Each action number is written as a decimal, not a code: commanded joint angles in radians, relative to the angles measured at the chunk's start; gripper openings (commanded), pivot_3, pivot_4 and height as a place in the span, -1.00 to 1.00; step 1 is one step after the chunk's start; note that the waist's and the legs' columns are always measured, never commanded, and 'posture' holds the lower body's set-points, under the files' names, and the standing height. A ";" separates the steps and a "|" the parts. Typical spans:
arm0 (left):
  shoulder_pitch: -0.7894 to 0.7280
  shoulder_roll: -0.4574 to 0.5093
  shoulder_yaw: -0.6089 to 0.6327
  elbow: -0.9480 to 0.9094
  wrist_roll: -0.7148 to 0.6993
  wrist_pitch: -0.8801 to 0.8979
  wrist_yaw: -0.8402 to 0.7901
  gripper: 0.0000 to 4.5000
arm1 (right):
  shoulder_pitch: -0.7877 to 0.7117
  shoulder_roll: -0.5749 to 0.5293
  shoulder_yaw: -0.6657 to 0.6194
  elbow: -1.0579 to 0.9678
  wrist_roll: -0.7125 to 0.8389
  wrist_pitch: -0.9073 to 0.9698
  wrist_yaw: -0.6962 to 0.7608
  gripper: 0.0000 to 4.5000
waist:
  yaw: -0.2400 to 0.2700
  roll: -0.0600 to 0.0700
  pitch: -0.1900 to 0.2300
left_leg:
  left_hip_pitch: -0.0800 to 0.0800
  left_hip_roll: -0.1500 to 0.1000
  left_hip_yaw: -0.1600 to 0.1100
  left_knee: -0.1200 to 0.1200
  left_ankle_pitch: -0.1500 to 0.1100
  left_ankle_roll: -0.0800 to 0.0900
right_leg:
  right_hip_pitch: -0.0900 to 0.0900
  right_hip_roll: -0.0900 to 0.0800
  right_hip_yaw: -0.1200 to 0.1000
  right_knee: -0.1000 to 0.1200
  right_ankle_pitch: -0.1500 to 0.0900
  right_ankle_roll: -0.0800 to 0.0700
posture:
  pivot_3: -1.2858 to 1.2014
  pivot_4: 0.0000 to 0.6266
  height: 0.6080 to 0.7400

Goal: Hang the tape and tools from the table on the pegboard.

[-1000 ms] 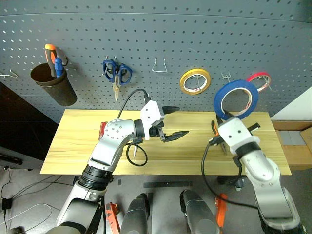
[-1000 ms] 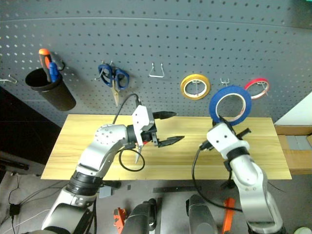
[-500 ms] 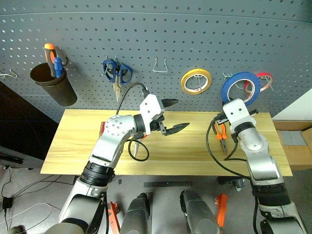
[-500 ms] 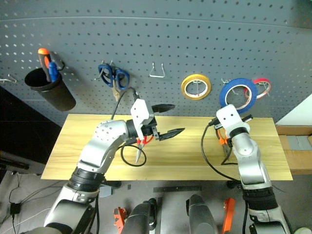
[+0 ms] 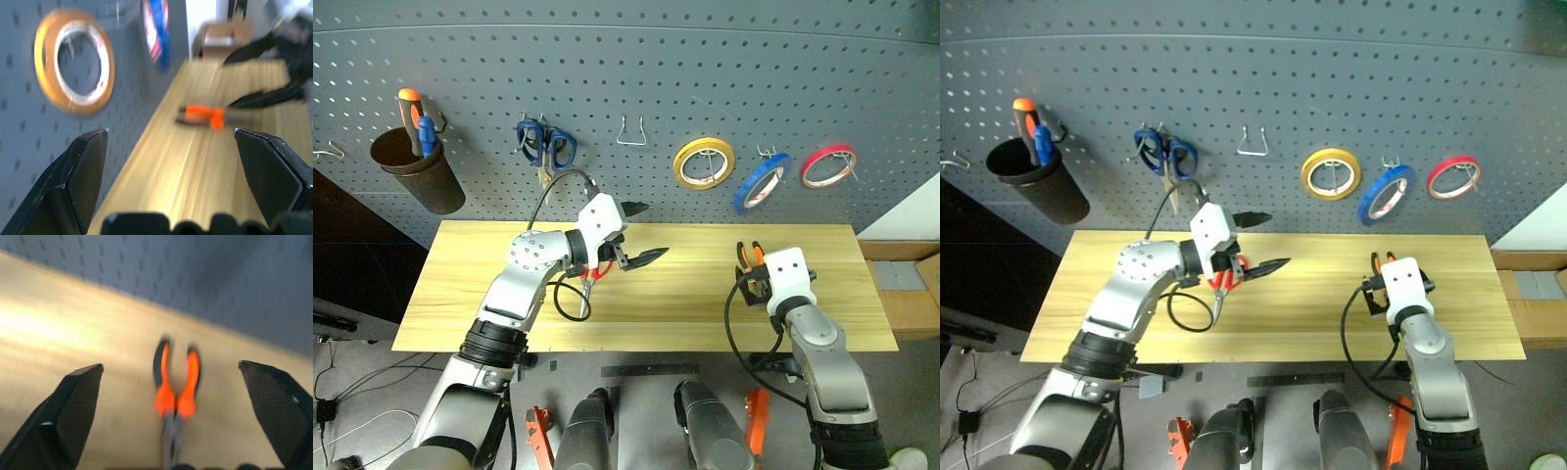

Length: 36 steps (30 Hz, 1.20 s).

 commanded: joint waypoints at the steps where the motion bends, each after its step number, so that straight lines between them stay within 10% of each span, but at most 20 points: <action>1: -0.010 0.026 -0.009 0.013 0.011 -0.029 -0.062 0.96 | -0.098 0.037 -0.072 0.060 0.041 0.116 -0.040 0.99 | -0.001 0.000 0.000 | 0.000 0.000 0.000 0.000 0.001 0.001 | 0.000 0.000 0.000 0.000 0.001 -0.001 | -0.11 -0.09 1.00; 27: -0.009 0.000 -0.013 0.028 0.061 -0.058 -0.075 0.96 | -0.666 -0.103 -0.191 1.166 0.203 0.035 0.002 0.99 | -0.002 0.000 0.000 | -0.001 -0.001 0.005 -0.001 0.002 0.001 | -0.001 0.000 -0.001 0.000 0.002 -0.001 | -0.07 -0.11 1.00; 36: 0.011 -0.010 0.006 0.014 0.041 -0.036 -0.048 0.96 | -0.678 -0.090 -0.177 1.193 0.223 0.038 -0.002 0.09 | -0.002 -0.001 -0.001 | -0.001 -0.001 0.004 -0.001 0.002 0.001 | -0.001 0.000 -0.001 0.000 0.003 -0.001 | -0.07 -0.15 1.00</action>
